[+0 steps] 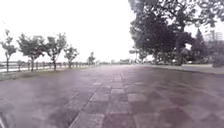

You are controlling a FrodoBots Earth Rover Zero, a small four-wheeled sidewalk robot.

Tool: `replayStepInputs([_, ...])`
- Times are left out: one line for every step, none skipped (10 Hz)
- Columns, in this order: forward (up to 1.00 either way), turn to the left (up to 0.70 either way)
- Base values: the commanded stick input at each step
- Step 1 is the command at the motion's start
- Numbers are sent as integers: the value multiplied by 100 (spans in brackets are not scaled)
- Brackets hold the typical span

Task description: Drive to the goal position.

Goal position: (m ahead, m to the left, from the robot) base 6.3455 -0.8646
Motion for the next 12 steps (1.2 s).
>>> replayStepInputs([100, 0])
replayStepInputs([100, 0])
replayStepInputs([100, 0])
replayStepInputs([100, 0])
replayStepInputs([100, -1])
replayStepInputs([100, -40])
replayStepInputs([100, -25])
replayStepInputs([100, 0])
replayStepInputs([100, 0])
replayStepInputs([100, 0])
replayStepInputs([100, 0])
replayStepInputs([100, 0])
